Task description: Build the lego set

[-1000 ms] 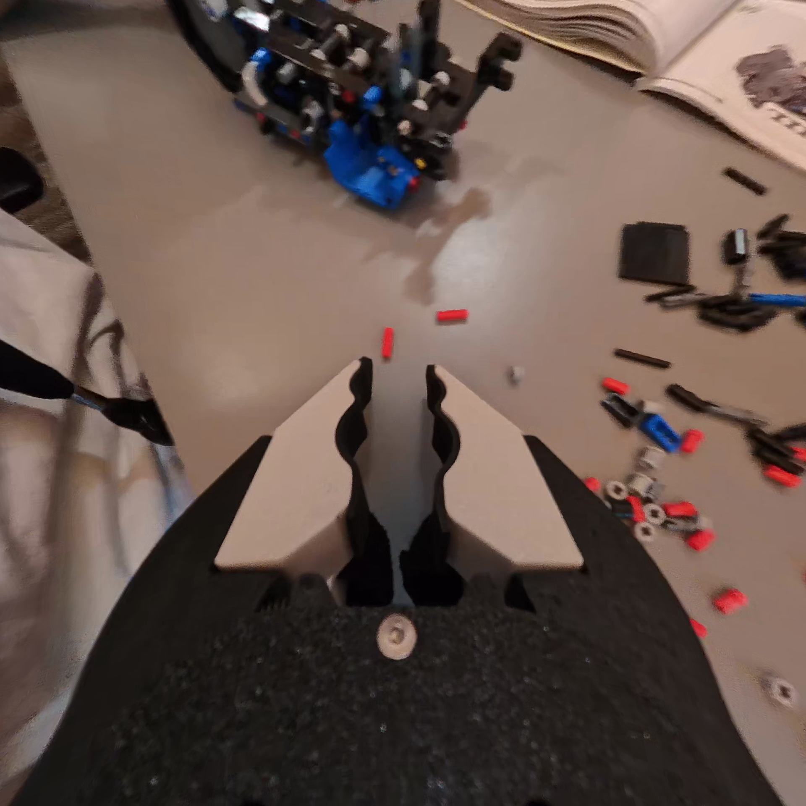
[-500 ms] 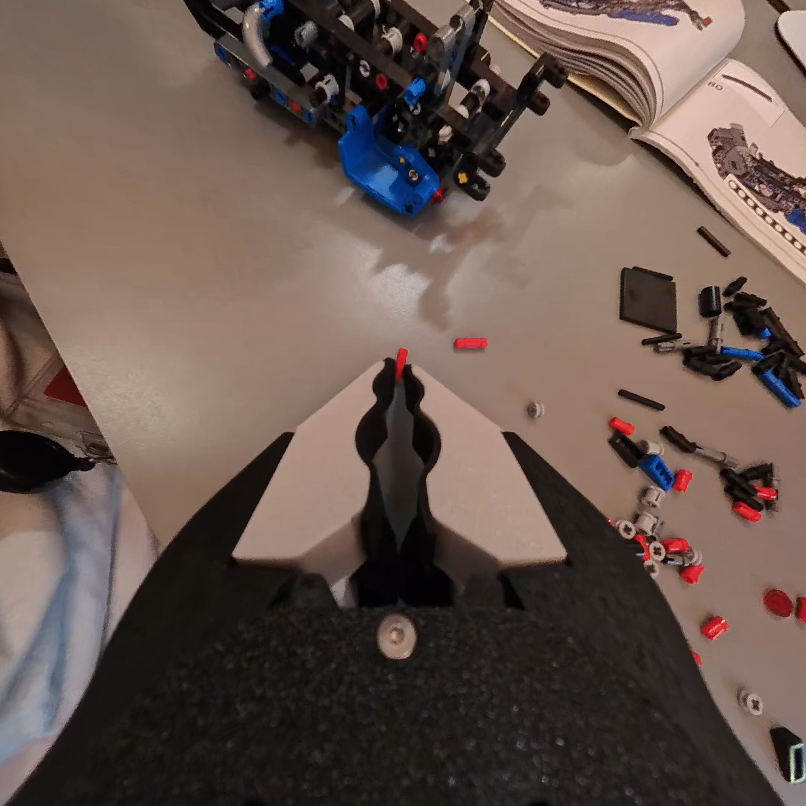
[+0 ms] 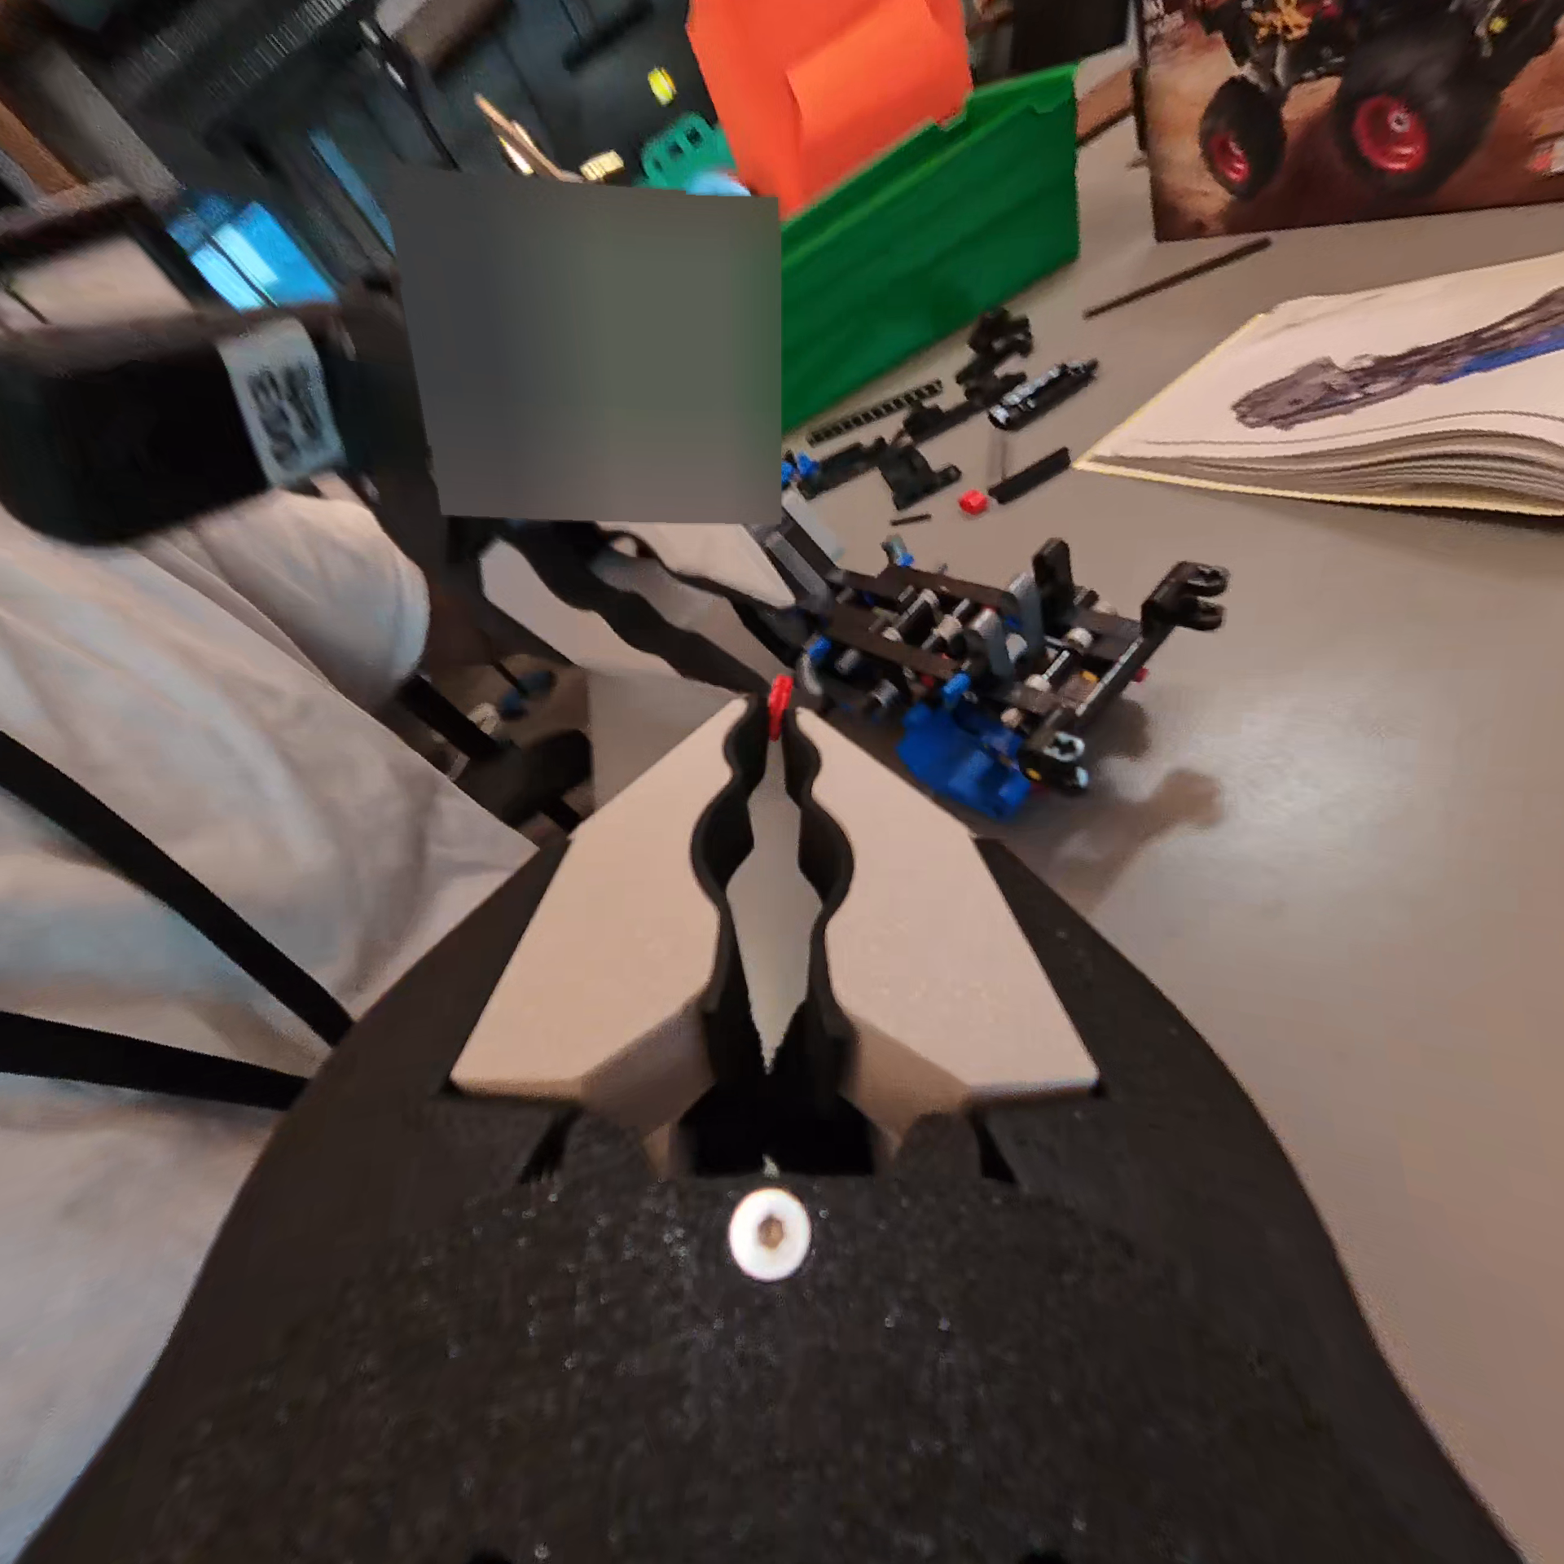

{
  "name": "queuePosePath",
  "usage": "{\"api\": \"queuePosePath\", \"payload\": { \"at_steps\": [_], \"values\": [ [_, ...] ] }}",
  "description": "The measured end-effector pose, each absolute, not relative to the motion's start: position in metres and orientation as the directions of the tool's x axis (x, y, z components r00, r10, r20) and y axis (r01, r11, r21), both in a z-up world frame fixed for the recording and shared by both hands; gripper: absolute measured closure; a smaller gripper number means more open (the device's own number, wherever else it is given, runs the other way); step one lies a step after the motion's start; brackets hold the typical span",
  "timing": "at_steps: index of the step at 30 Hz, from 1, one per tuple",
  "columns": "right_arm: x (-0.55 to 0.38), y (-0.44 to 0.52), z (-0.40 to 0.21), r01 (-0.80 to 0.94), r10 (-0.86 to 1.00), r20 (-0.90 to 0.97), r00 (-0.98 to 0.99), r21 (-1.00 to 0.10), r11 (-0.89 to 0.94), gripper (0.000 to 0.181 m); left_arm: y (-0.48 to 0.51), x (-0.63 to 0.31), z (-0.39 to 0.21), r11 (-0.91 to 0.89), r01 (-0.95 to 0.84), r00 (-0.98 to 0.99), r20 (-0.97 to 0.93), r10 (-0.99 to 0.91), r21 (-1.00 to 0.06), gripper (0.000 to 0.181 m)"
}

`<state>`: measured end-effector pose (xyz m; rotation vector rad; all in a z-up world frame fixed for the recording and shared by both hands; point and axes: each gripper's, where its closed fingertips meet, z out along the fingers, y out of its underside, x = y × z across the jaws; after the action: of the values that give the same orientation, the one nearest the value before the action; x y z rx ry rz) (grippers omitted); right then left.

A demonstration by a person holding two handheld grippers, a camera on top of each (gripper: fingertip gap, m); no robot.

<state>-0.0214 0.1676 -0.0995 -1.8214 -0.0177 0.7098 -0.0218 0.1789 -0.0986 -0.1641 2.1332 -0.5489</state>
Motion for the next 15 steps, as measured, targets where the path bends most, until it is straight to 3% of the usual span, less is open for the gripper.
{"api": "queuePosePath", "payload": {
  "at_steps": [3, 8, 15],
  "values": [
    [-0.019, 0.17, -0.102, -0.343, 0.345, -0.466, 0.814, -0.867, -0.361, 0.179, 0.179, -0.013, -0.094, 0.944, 0.15, -0.492, -0.85, -0.188, -0.295, 0.161],
    [-0.01, 0.167, -0.105, -0.319, 0.323, -0.408, 0.854, -0.9, -0.296, 0.179, 0.187, -0.001, -0.099, 0.964, 0.149, -0.481, -0.868, -0.125, -0.221, 0.16],
    [0.037, 0.176, -0.11, -0.229, 0.148, -0.269, 0.952, -0.943, -0.242, 0.179, 0.211, 0.013, -0.095, 0.914, 0.081, -0.471, -0.824, -0.316, -0.397, 0.163]
  ]
}}
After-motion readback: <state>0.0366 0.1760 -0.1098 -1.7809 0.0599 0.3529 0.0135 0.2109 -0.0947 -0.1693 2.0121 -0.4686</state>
